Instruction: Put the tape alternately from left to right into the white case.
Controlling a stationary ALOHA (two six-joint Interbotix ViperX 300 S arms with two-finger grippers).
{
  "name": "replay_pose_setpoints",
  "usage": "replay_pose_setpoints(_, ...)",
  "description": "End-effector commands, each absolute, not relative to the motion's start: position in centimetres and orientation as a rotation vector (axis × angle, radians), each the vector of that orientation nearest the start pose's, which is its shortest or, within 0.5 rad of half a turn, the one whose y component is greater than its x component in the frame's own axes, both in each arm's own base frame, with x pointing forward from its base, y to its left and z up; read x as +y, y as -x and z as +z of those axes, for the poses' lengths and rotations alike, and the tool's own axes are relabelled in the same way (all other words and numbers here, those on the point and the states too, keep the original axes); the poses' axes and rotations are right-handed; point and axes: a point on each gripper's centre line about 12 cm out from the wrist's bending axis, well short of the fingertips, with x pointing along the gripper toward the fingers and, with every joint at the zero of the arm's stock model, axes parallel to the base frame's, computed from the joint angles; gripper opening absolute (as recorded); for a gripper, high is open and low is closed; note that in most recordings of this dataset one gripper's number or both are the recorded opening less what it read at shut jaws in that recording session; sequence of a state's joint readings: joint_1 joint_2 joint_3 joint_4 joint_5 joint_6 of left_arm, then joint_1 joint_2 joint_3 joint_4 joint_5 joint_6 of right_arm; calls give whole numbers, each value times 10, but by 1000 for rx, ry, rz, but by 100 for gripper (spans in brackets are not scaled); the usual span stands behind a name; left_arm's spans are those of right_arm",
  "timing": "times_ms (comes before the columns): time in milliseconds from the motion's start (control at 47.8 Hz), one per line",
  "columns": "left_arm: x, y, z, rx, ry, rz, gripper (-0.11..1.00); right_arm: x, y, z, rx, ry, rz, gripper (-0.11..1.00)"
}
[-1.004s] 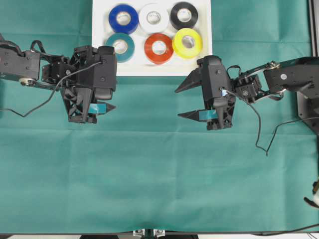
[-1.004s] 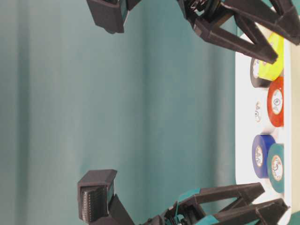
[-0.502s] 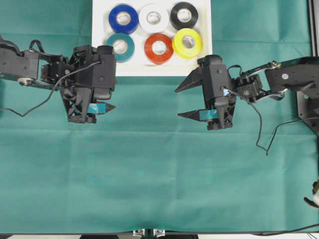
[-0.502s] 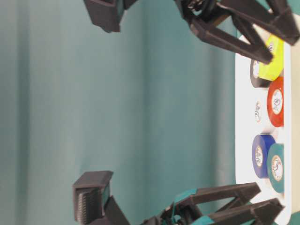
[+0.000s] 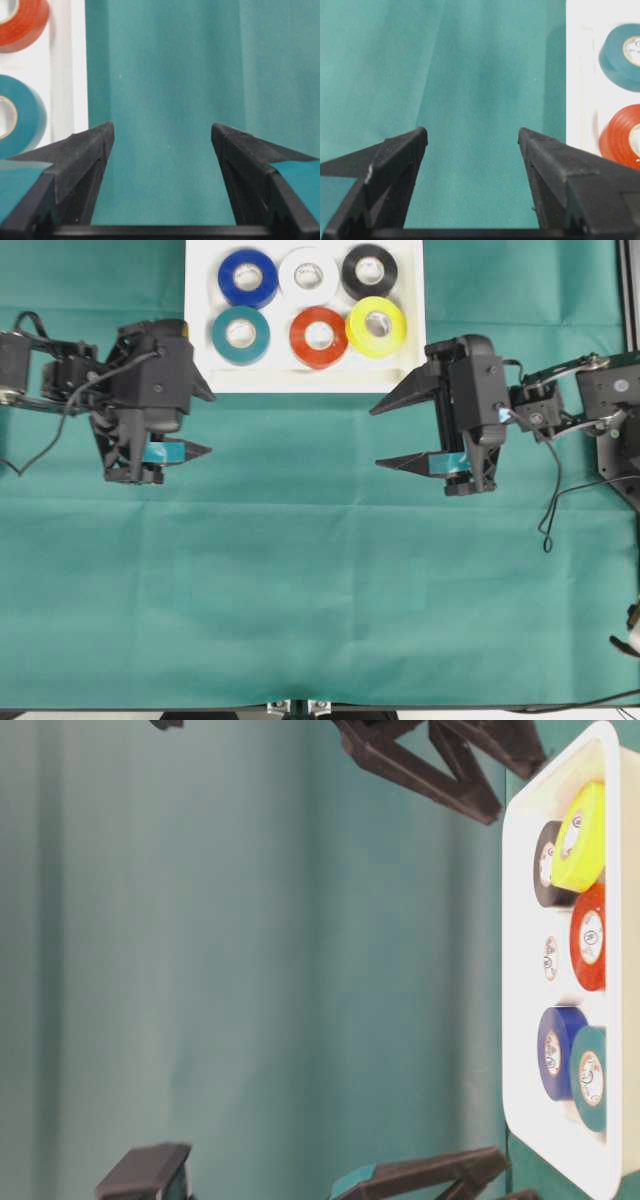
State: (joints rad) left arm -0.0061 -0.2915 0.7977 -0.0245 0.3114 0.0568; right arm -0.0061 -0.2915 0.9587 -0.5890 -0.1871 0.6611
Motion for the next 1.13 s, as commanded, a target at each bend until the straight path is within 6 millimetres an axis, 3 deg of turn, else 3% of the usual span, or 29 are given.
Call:
replay_pose_setpoints(0,-3,-310,210,774,-29,-26,92,11,-308,200,475,-102,81,77)
replay_pose_setpoints(1108,-2,-257,226,569,-27,-19,92,5,-285,221,434,-89,39,77)
